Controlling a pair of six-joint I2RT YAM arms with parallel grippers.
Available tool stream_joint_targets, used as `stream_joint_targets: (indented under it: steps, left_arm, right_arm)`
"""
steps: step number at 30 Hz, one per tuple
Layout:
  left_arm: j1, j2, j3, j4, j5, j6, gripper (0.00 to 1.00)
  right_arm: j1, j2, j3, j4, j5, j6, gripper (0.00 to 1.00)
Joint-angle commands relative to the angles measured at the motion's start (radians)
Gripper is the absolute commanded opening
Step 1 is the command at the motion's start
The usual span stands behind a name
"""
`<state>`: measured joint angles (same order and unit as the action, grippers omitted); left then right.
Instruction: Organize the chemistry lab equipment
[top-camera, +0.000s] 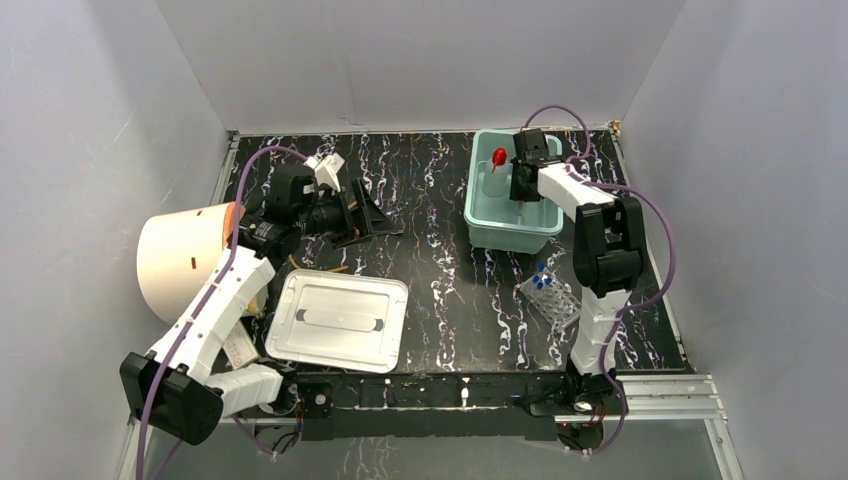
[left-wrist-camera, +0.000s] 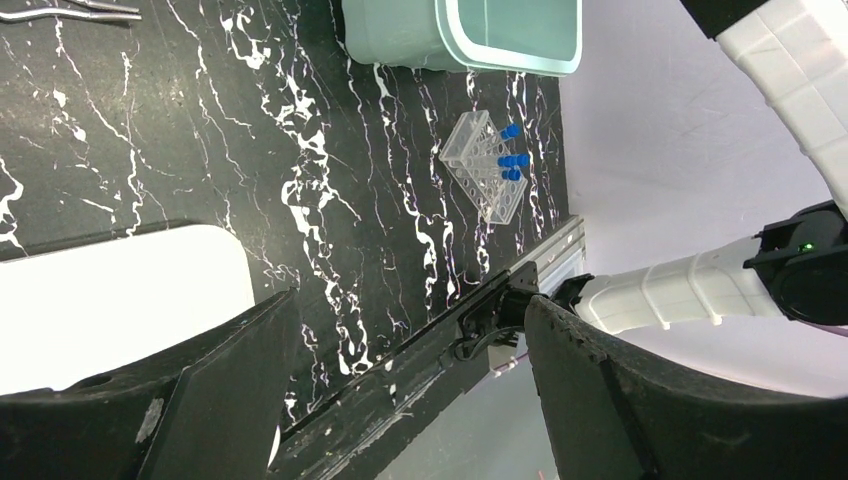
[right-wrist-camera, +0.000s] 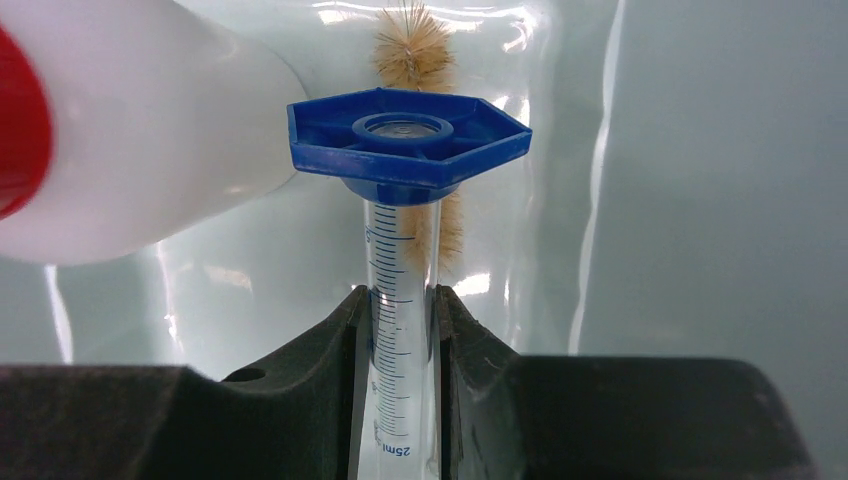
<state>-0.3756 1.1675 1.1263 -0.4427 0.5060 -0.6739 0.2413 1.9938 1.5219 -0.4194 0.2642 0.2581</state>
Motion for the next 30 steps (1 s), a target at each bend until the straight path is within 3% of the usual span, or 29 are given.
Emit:
stream_joint_targets:
  steps: [1, 7, 10, 23, 30]
  left_arm:
    - [-0.002, -0.044, -0.007, -0.024, -0.001, 0.002, 0.81]
    - [-0.002, -0.045, -0.005, -0.03, -0.006, 0.005, 0.81]
    - [-0.002, -0.037, -0.003, -0.03, -0.012, 0.006, 0.81]
    - [-0.002, 0.028, 0.053, -0.101, -0.155, 0.022, 0.81]
    - [-0.003, 0.026, 0.087, -0.201, -0.387, -0.01, 0.81]
  right_arm:
    - [-0.004, 0.036, 0.01, 0.054, 0.011, 0.006, 0.28]
    - [-0.005, 0.0, 0.001, 0.053, -0.013, 0.015, 0.51]
    - [-0.004, -0.038, 0.002, 0.045, -0.022, 0.013, 0.57]
    - [0.021, -0.355, -0.013, -0.018, -0.073, 0.045, 0.61]
    - [0.222, -0.478, -0.026, 0.038, -0.119, 0.017, 0.64]
